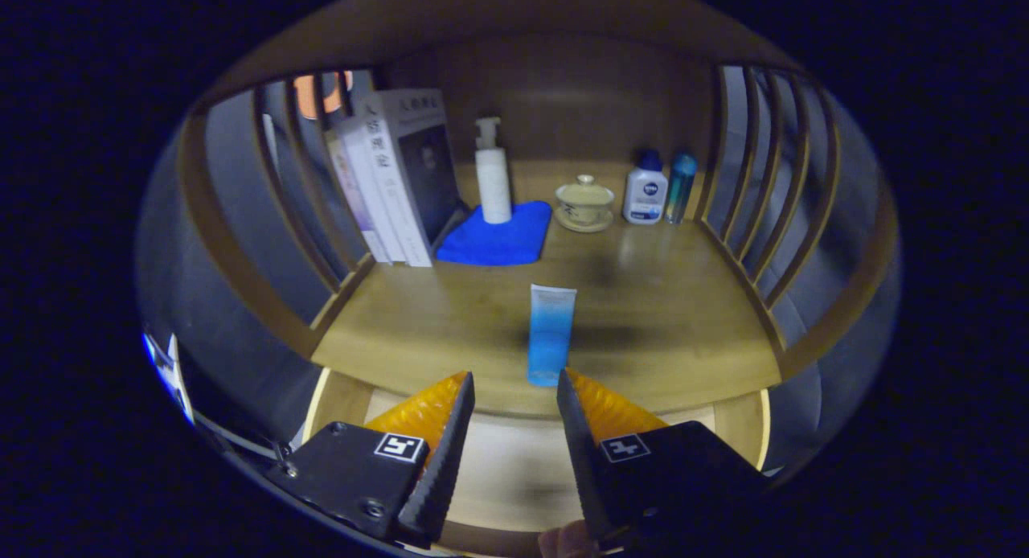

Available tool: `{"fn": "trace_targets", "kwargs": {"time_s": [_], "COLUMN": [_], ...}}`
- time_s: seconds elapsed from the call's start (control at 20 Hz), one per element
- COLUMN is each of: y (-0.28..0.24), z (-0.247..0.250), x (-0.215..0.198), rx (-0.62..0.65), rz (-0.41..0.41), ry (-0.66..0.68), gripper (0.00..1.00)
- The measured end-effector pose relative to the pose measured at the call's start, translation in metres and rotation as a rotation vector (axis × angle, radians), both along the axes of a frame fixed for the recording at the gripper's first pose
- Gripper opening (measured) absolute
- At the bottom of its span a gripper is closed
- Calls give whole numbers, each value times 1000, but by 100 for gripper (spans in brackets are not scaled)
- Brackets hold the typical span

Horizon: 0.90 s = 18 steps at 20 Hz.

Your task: Pull open the drawer, take out the items inside it, and place them on the countertop above the cabinet.

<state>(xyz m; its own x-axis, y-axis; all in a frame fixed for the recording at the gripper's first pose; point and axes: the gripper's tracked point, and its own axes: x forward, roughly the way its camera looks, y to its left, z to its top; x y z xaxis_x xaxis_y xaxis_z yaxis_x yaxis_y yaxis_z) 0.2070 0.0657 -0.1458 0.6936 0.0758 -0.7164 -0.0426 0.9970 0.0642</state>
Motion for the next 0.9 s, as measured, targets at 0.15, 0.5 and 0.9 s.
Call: {"fn": "trace_targets", "kwargs": {"time_s": [0.15,0.5,0.9], "y": [8,21,21], "z": [23,56,65], "x": [-28,-88,-139], "rx": [-16,-8,-23], "rz": [39,82,104], "ry": [-100,-259,-403], "gripper": [67,98,98]}}
